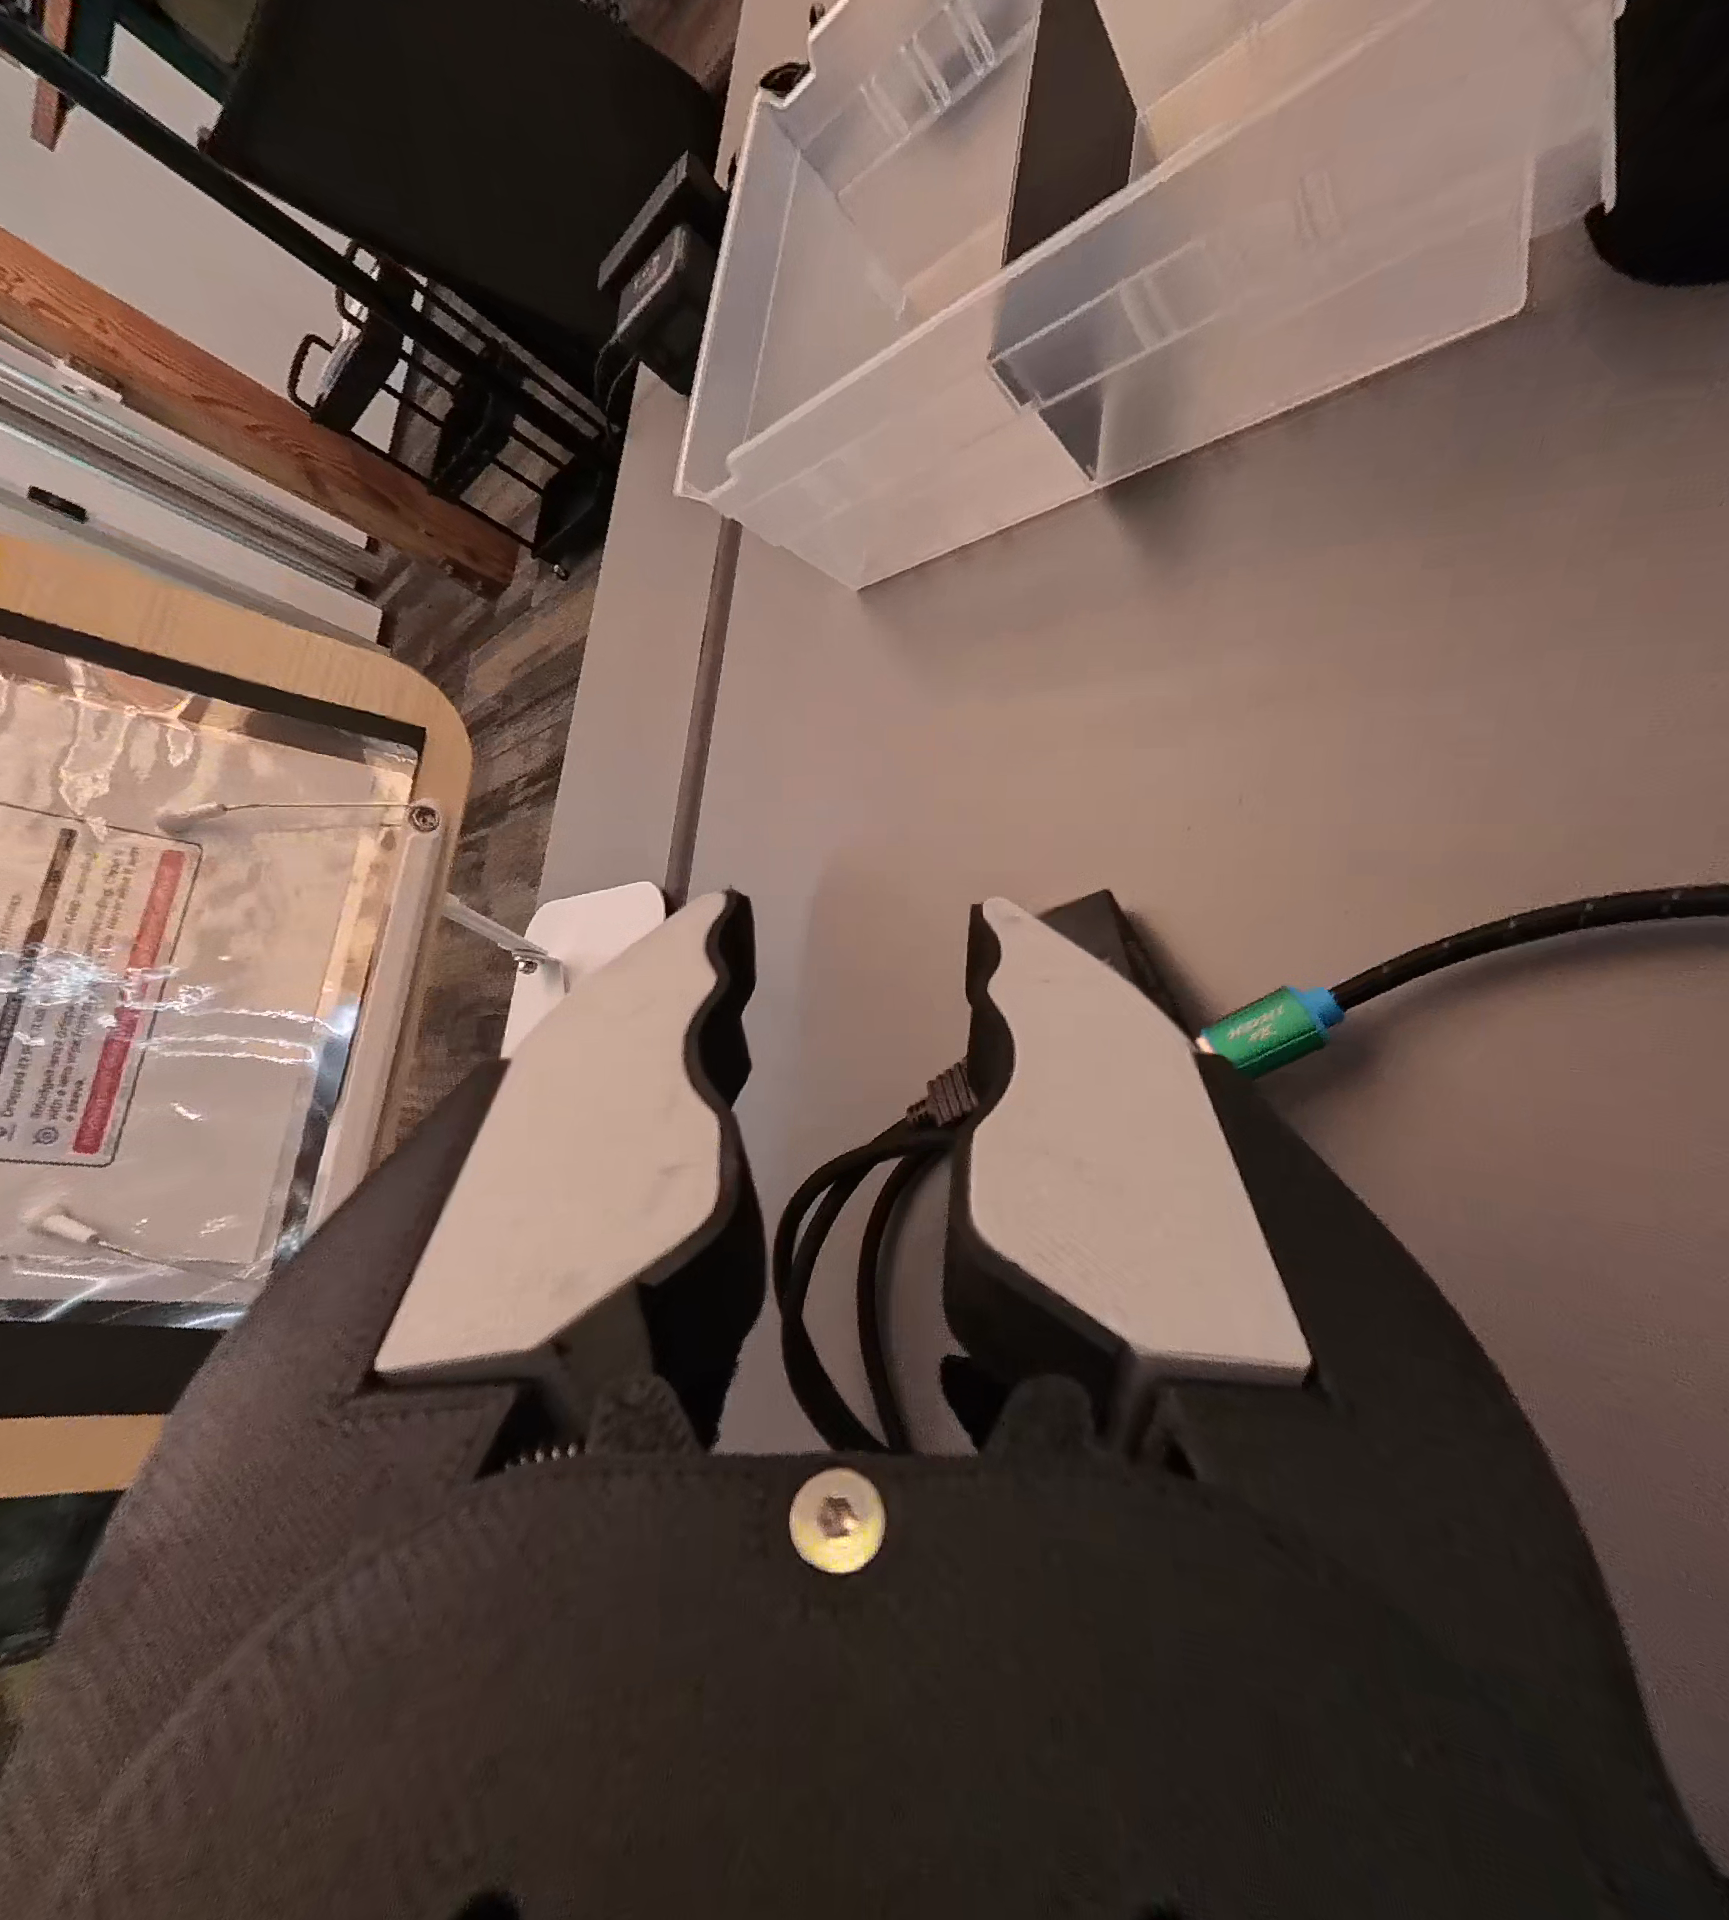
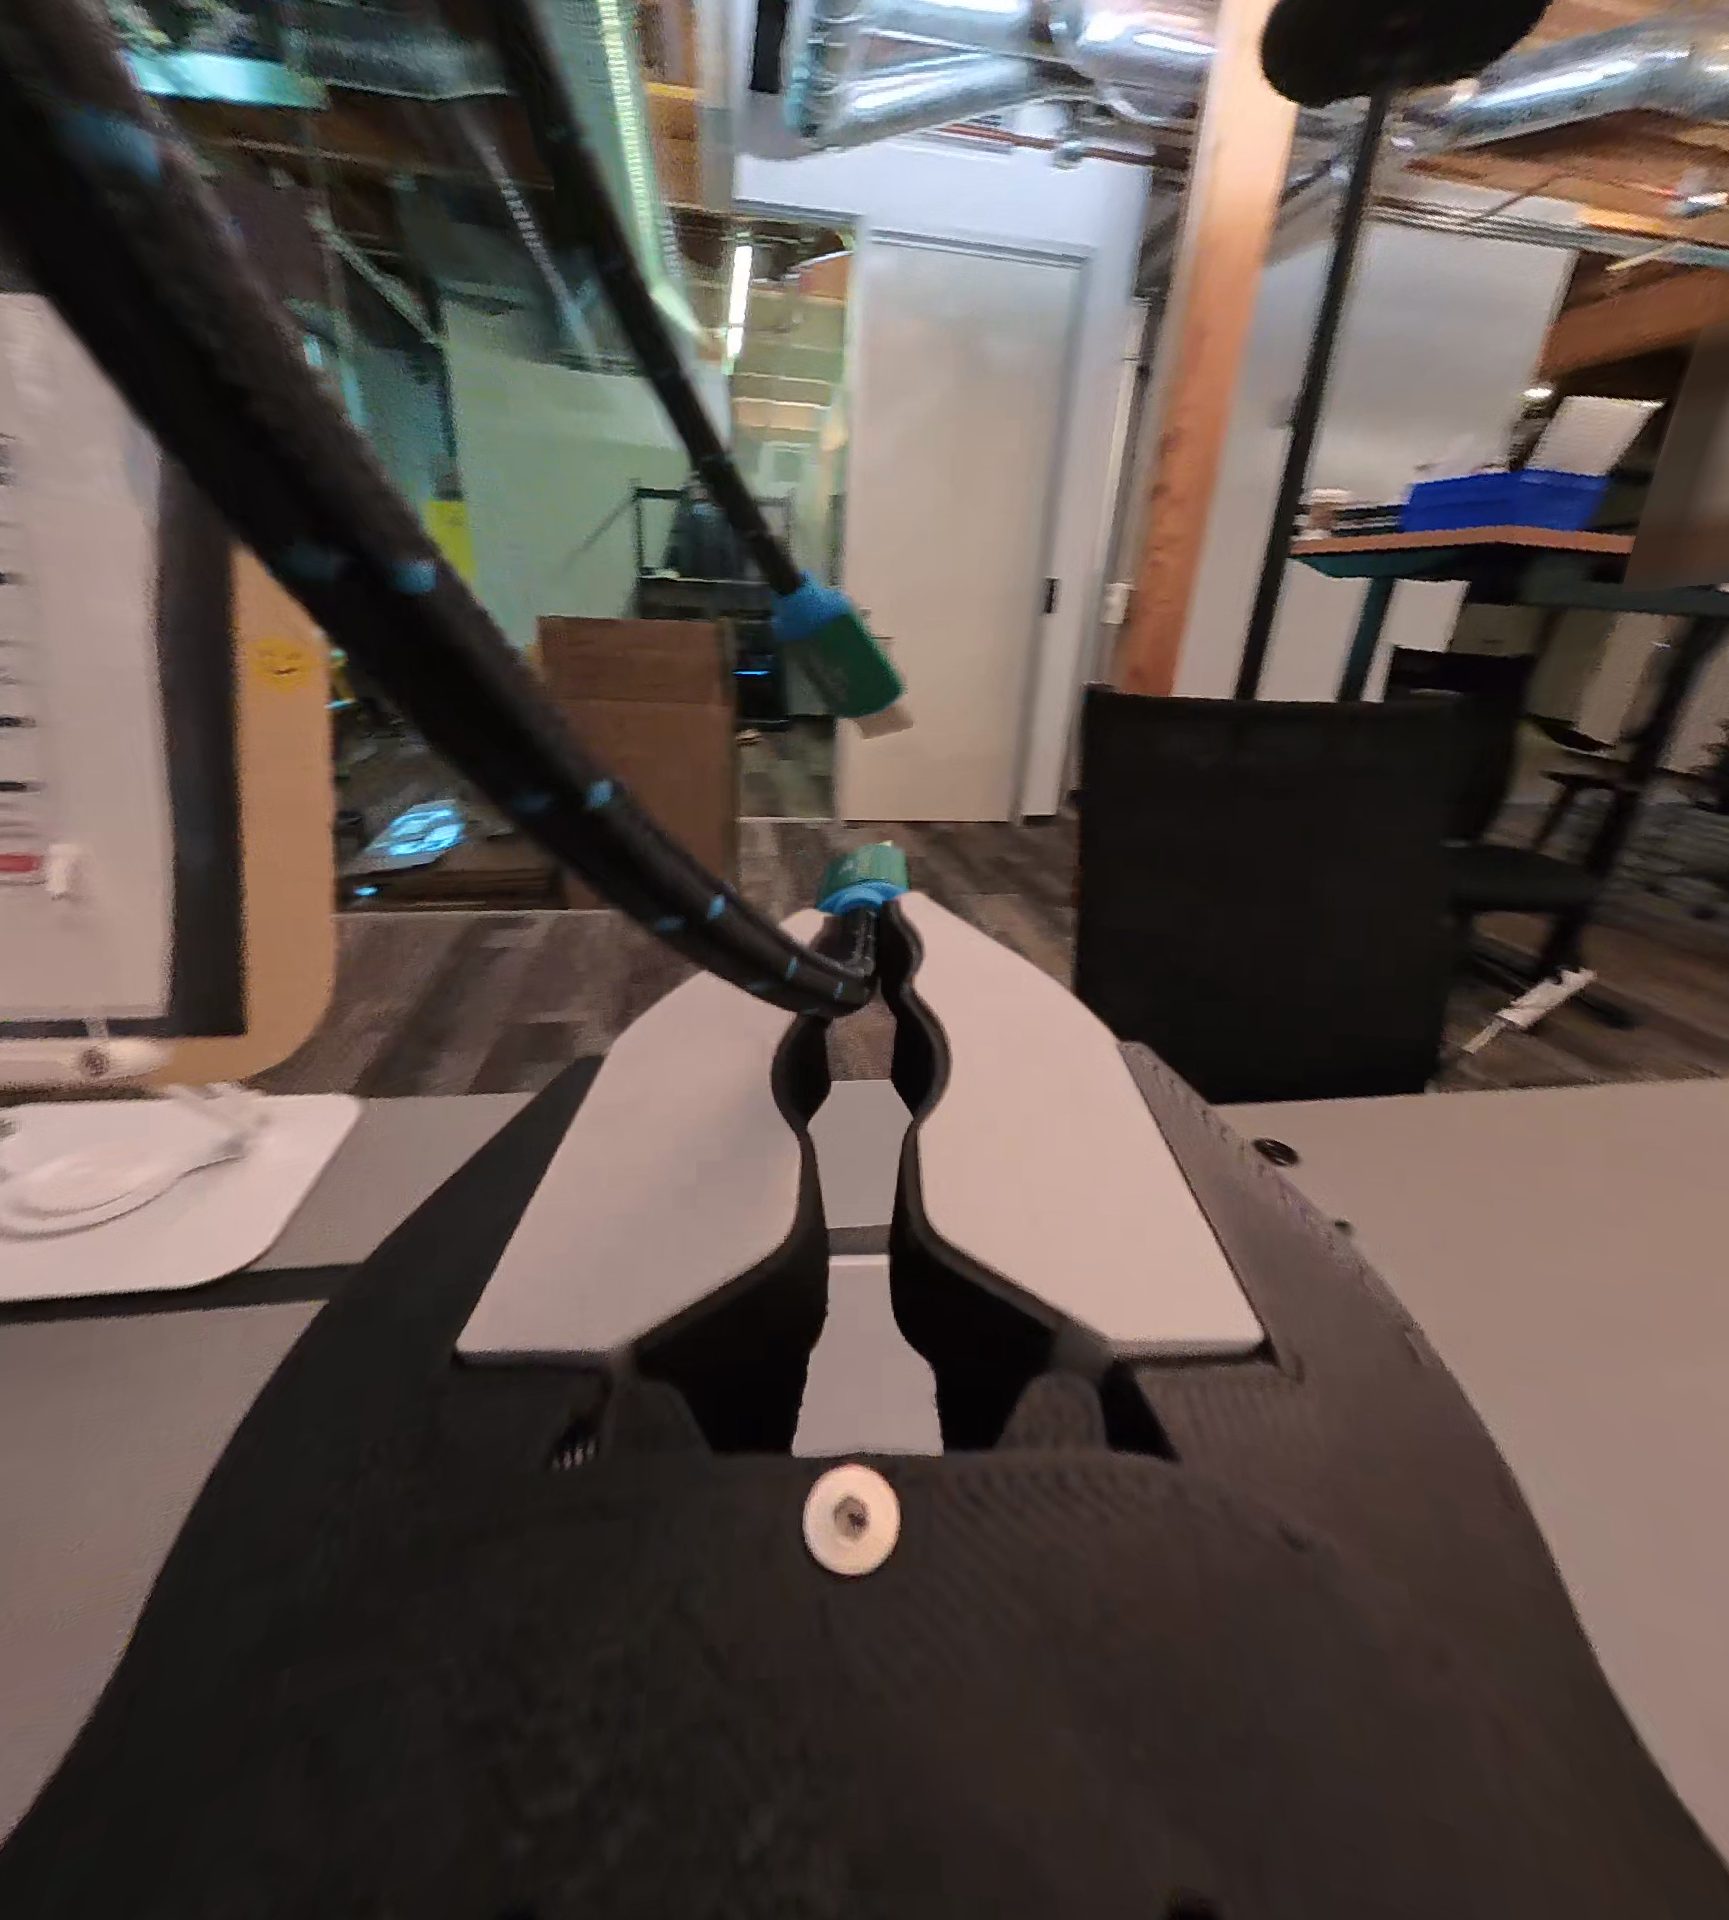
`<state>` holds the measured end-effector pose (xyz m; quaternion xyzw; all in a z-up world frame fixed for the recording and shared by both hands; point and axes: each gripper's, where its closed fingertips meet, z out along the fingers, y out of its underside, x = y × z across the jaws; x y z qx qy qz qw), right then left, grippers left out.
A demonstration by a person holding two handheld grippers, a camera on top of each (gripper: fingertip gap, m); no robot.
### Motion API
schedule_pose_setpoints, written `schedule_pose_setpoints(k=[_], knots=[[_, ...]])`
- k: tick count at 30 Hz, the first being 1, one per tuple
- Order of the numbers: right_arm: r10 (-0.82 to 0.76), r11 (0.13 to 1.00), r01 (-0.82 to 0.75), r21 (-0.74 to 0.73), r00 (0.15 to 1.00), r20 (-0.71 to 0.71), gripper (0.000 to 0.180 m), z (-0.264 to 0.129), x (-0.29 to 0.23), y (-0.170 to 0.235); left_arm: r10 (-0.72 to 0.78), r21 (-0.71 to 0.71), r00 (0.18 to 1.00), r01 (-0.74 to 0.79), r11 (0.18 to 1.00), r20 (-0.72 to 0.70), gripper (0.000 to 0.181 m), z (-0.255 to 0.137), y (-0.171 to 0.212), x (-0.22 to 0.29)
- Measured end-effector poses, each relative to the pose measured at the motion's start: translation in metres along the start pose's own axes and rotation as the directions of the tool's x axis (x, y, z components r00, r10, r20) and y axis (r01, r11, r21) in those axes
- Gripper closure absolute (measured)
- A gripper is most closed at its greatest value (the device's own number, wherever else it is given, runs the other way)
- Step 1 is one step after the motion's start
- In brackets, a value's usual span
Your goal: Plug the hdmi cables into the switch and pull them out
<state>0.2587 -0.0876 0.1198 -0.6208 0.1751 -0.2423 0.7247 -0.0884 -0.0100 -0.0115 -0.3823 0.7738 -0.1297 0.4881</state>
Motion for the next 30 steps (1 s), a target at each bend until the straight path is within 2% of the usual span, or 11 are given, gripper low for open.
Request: schedule_pose_setpoints(k=[4,7,25,30], knots=[[0.033,0.999,-0.031,0.018,0.994,-0.103,0.172,-0.006,0.040,0.006,-0.047,0.027,0.999,0.047,0.999,-0.002,0.142,-0.001,-0.011,0.000],[0.044,0.999,-0.042,0.021,0.992,-0.121,0.173,-0.007,0.050,0.010,-0.084,0.056,0.996,0.084,0.995,-0.005,0.143,-0.004,-0.019,0.000],[0.030,1.000,-0.029,0.010,0.994,-0.104,0.173,-0.003,0.048,0.014,-0.129,0.095,0.992,0.129,0.987,-0.004,0.144,-0.017,-0.029,0.006],[0.001,1.000,-0.001,0.000,0.996,-0.093,0.173,-0.001,0.042,0.015,-0.144,0.052,0.989,0.143,0.988,0.026,0.142,-0.021,-0.013,0.003]])
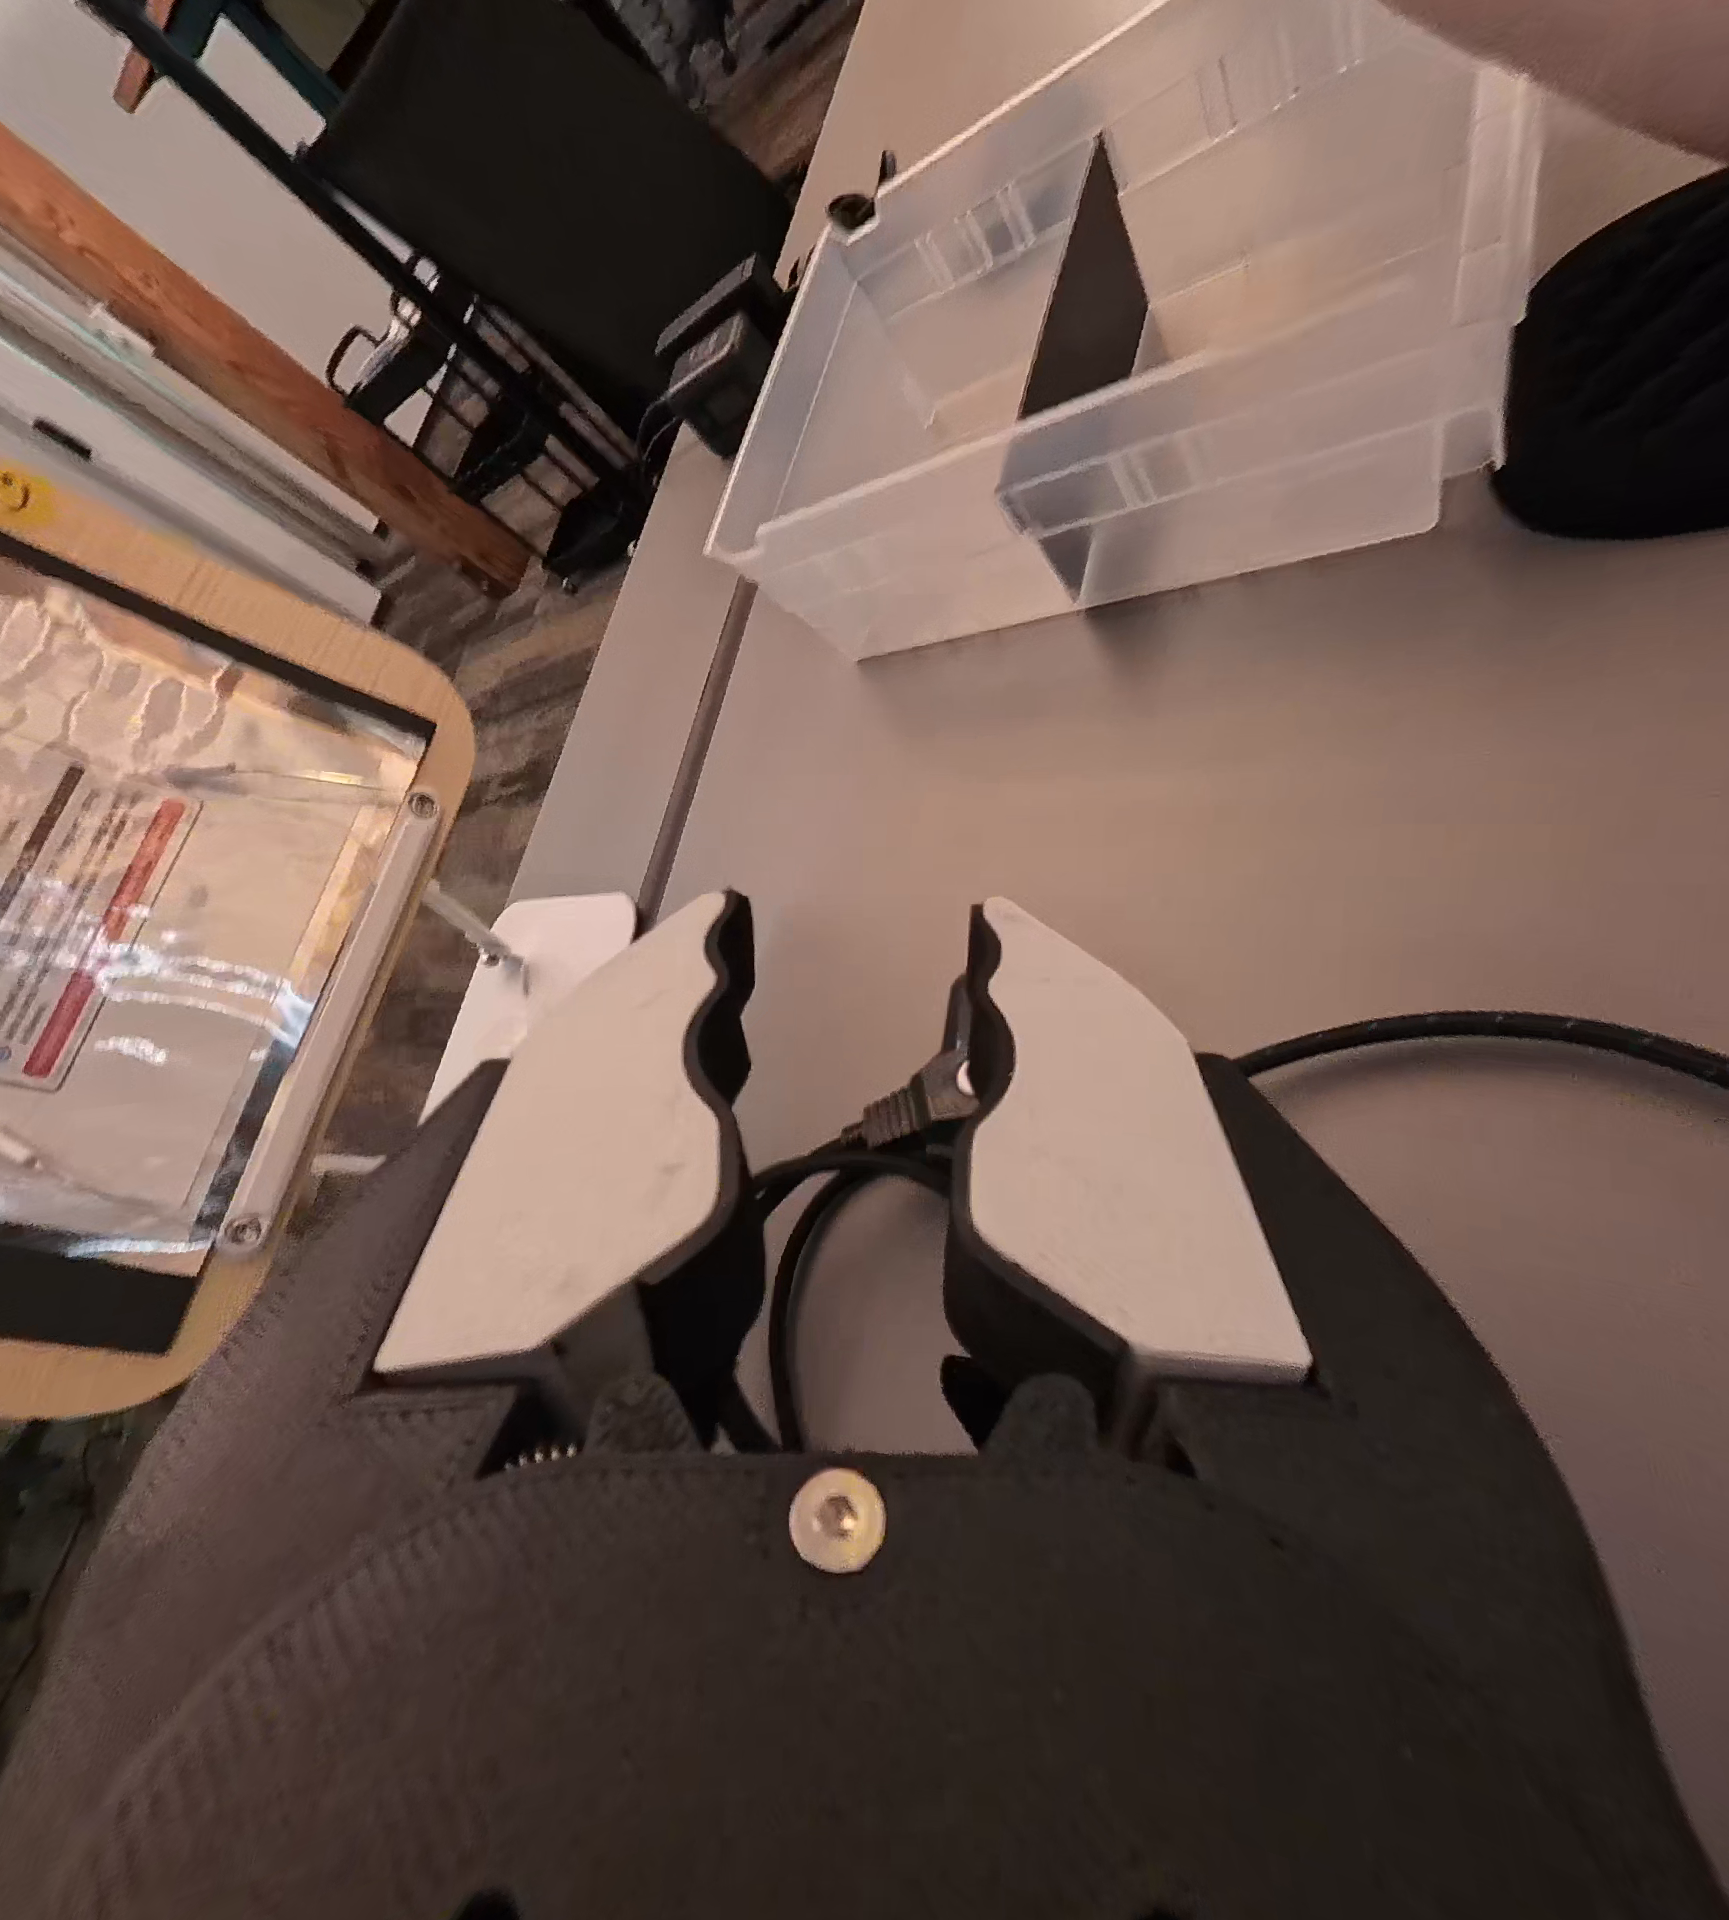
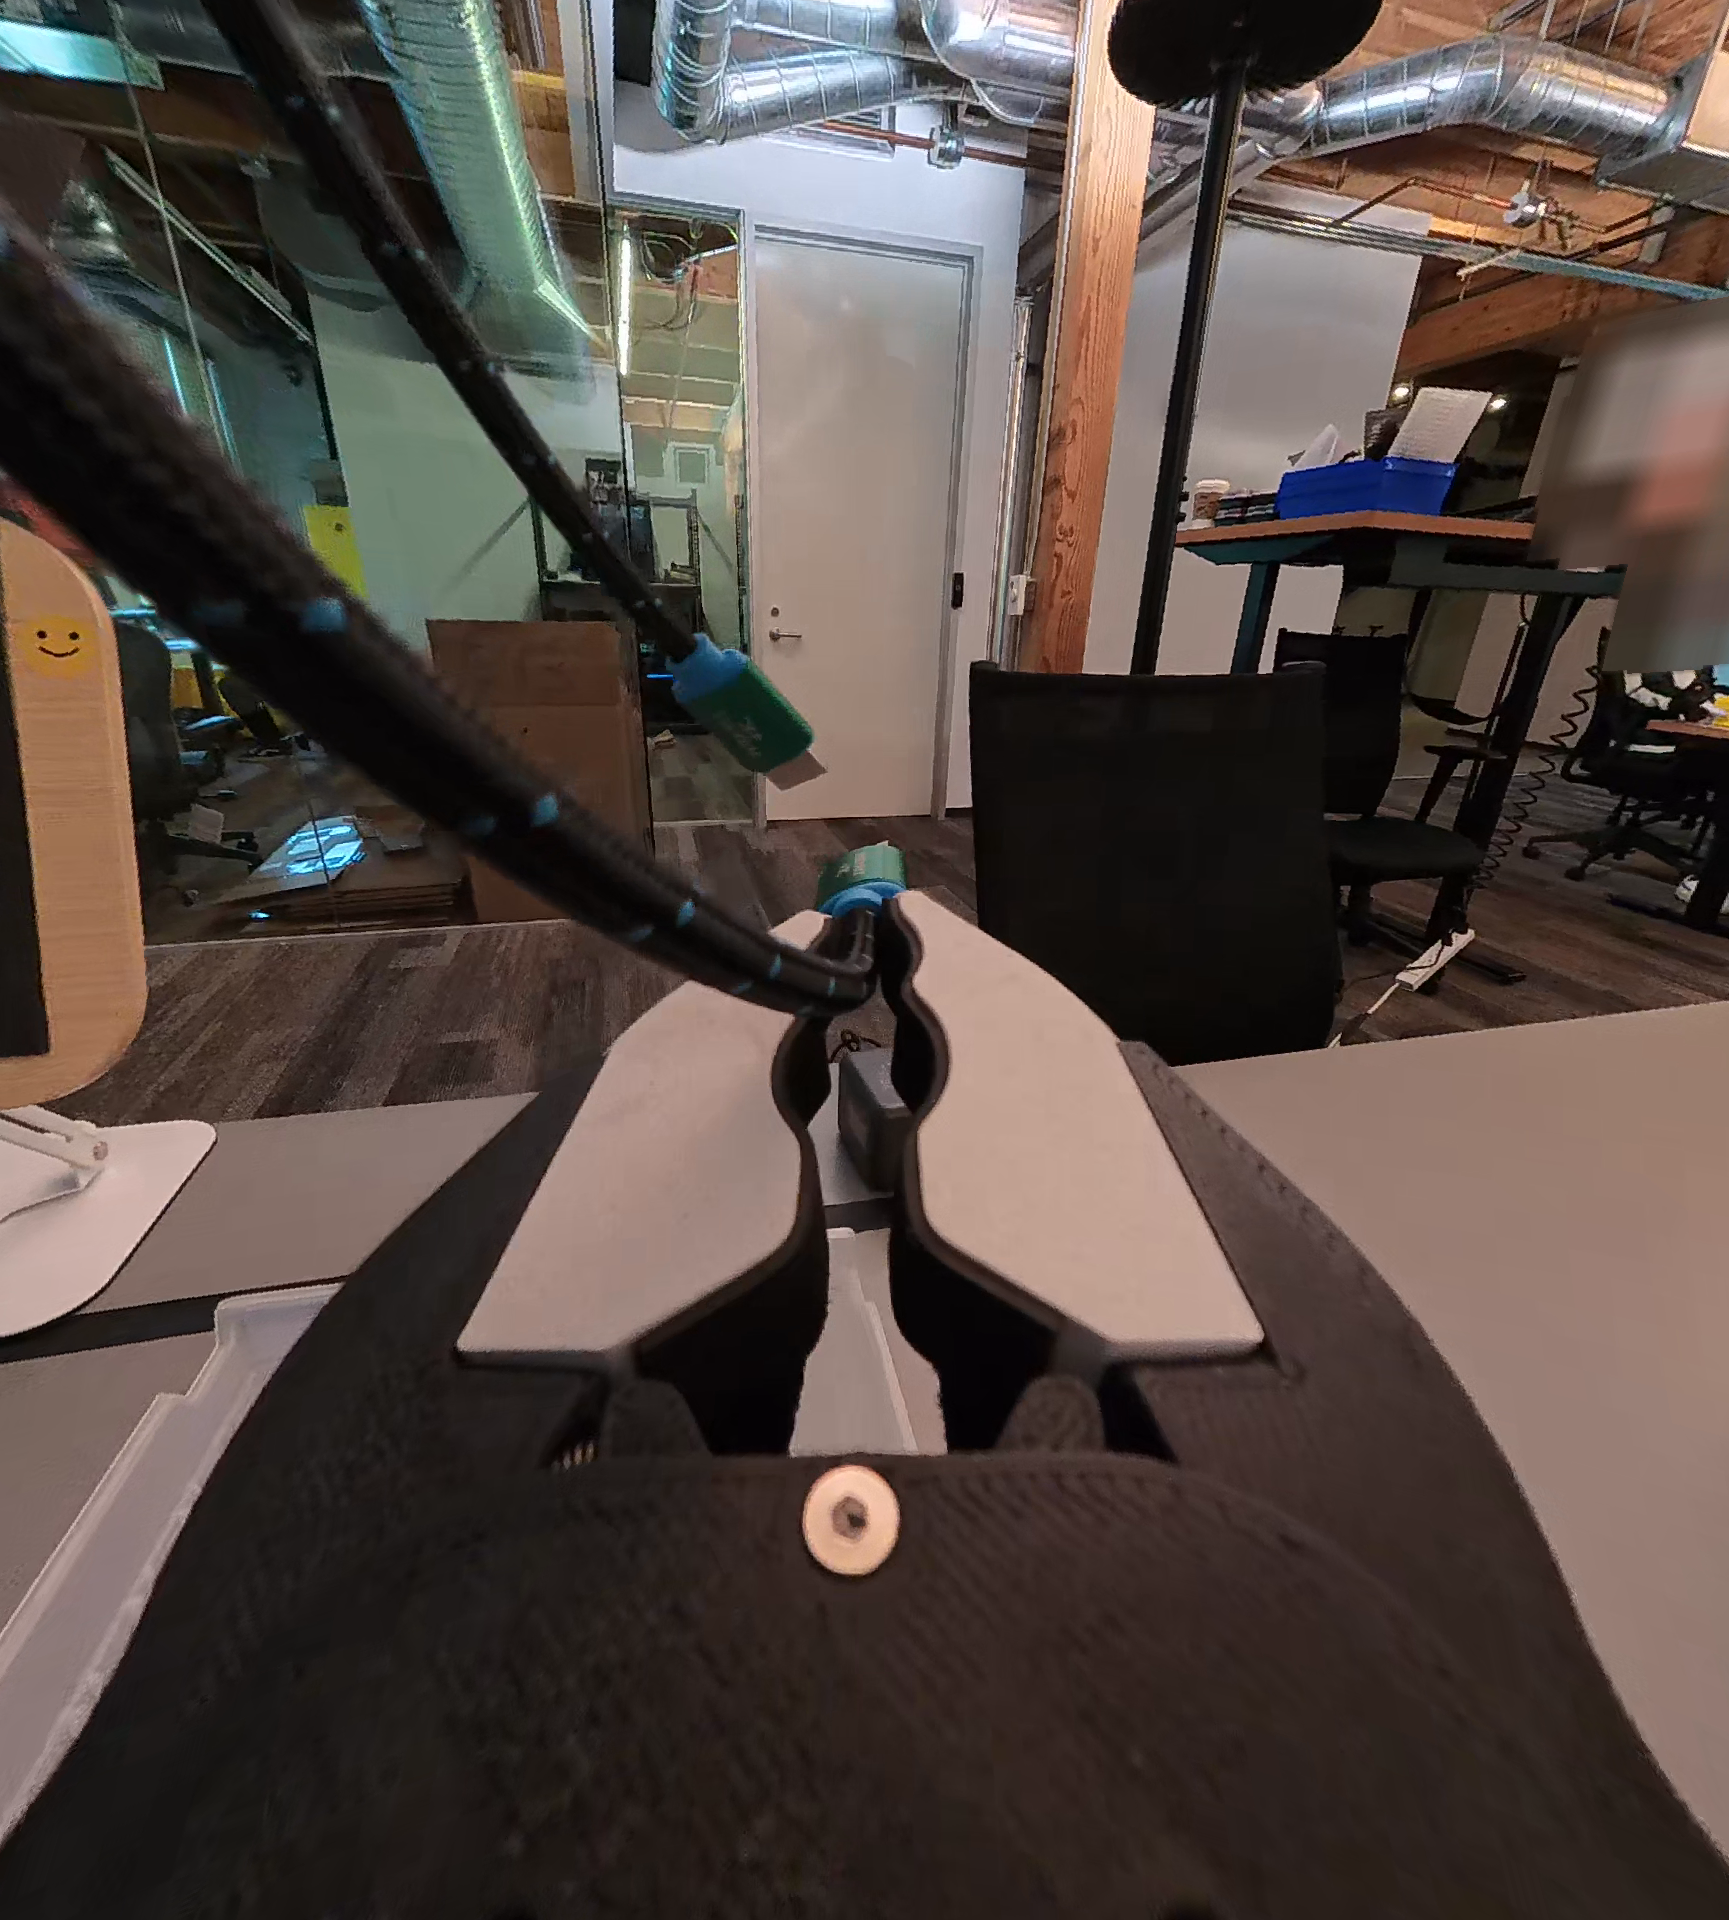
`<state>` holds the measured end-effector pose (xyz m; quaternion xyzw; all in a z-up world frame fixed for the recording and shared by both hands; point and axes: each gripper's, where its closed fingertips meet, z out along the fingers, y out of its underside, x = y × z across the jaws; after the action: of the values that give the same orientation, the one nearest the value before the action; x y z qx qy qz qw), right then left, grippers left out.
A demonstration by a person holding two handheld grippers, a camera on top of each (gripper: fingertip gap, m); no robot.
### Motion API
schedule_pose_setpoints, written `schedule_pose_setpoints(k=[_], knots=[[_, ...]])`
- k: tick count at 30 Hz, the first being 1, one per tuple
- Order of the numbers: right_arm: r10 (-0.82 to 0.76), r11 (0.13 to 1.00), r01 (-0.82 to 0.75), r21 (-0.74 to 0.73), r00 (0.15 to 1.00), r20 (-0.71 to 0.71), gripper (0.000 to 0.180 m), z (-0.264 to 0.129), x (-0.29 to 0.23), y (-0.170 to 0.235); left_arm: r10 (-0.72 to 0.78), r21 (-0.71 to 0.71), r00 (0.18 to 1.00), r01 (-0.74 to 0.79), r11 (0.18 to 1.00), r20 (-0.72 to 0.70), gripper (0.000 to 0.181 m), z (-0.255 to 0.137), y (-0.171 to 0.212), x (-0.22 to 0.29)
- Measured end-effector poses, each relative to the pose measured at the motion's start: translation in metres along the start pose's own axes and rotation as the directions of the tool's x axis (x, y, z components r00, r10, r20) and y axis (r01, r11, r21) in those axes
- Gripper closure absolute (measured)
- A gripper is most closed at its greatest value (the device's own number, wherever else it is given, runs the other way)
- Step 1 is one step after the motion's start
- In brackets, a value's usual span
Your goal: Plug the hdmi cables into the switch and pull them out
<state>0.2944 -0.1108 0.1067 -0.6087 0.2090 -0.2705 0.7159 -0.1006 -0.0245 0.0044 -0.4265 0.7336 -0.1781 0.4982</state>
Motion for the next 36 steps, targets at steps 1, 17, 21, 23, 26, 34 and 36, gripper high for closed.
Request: schedule_pose_setpoints(k=[1,17,21,23,26,34,36], knots=[[-0.004,1.000,0.004,-0.002,1.000,0.003,0.173,0.000,-0.001,0.000,-0.009,-0.021,1.000,0.010,1.000,0.012,0.141,-0.001,0.007,-0.002],[-0.045,0.999,0.046,-0.007,0.997,0.067,0.172,0.002,-0.028,-0.004,0.146,-0.260,0.989,-0.146,0.954,-0.020,0.115,0.014,0.098,0.040],[-0.059,0.998,0.059,0.001,0.994,0.087,0.173,0.000,-0.037,-0.008,0.364,-0.318,0.931,-0.356,0.879,-0.036,0.116,0.030,0.111,0.039],[-0.062,0.998,0.062,0.005,0.993,0.100,0.173,0.000,-0.041,-0.010,0.446,-0.311,0.894,-0.439,0.843,-0.052,0.116,0.038,0.112,0.041],[-0.068,0.998,0.067,0.008,0.991,0.113,0.173,0.000,-0.046,-0.011,0.607,-0.315,0.790,-0.600,0.735,-0.087,0.116,0.047,0.115,0.042],[-0.069,0.998,0.069,0.009,0.989,0.133,0.173,0.000,-0.051,-0.012,0.900,-0.263,0.426,-0.882,0.392,-0.087,0.142,0.076,0.122,0.049],[-0.069,0.998,0.069,0.012,0.988,0.137,0.173,0.000,-0.052,-0.012,0.917,-0.276,0.393,-0.890,0.362,-0.063,0.149,0.083,0.121,0.048]])
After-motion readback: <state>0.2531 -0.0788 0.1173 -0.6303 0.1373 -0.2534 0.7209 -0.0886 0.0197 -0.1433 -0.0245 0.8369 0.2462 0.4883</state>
